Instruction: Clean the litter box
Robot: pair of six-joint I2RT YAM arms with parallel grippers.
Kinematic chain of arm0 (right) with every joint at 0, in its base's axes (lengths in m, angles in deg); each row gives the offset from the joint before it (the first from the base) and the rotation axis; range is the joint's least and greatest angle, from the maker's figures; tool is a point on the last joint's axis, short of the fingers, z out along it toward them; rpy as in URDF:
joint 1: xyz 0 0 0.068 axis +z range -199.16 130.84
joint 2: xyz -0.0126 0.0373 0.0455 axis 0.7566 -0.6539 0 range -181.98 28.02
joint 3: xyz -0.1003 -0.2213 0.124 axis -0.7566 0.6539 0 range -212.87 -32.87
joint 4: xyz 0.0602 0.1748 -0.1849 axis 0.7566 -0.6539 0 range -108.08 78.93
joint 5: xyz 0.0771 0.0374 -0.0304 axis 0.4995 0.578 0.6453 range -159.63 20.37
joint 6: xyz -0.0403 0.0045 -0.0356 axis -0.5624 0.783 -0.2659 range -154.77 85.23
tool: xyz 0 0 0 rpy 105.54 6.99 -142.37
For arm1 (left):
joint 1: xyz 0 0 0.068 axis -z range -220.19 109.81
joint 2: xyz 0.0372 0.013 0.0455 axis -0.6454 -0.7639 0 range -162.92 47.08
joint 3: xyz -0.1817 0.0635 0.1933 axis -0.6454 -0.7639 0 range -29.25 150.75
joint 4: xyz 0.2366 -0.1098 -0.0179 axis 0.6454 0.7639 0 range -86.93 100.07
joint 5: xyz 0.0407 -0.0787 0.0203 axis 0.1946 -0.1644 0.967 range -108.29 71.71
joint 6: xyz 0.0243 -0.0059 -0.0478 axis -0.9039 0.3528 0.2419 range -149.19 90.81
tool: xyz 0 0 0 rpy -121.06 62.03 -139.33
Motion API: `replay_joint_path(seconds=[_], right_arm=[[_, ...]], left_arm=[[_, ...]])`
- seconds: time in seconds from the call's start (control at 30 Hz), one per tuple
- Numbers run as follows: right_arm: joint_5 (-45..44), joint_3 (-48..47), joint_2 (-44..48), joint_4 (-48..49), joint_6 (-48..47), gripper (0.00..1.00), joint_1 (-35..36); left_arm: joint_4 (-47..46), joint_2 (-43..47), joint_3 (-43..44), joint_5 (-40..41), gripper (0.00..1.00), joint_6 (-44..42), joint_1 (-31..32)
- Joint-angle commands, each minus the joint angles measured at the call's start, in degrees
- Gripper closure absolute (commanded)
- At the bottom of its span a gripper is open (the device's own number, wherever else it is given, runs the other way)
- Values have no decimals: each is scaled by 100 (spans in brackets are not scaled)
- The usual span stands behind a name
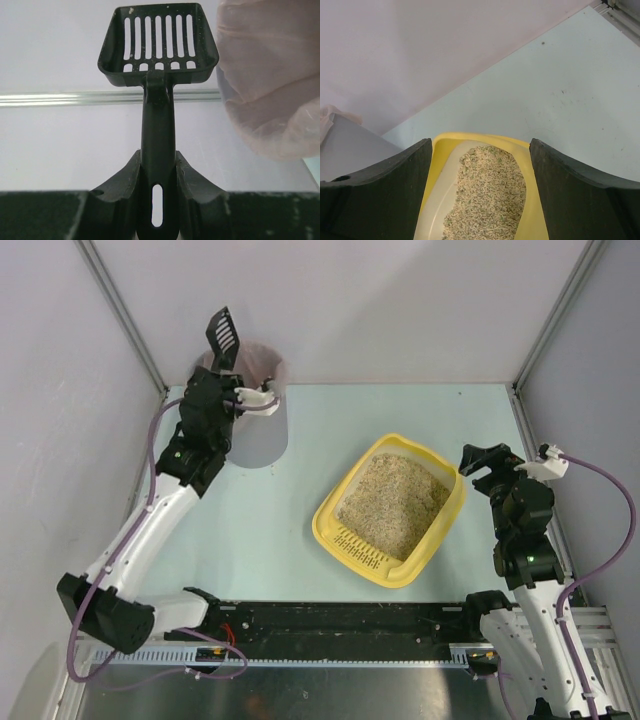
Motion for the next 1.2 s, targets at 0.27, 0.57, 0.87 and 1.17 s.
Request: replay_joint_path(seconds=[0.27,0.57,0.87,1.17], right_arm=[[77,20,159,142,11,16,-47],[95,29,203,115,20,16,-48],[42,29,186,89,-24,16,-91],[42,38,98,107,37,16,-91]], left_arm=[[-125,504,-920,-428,100,1021,145],[-160,661,119,-902,100,2541,128],[-169,1417,58,-2300,100,4853,128],[1120,1453,313,-2536,100,7156,136]])
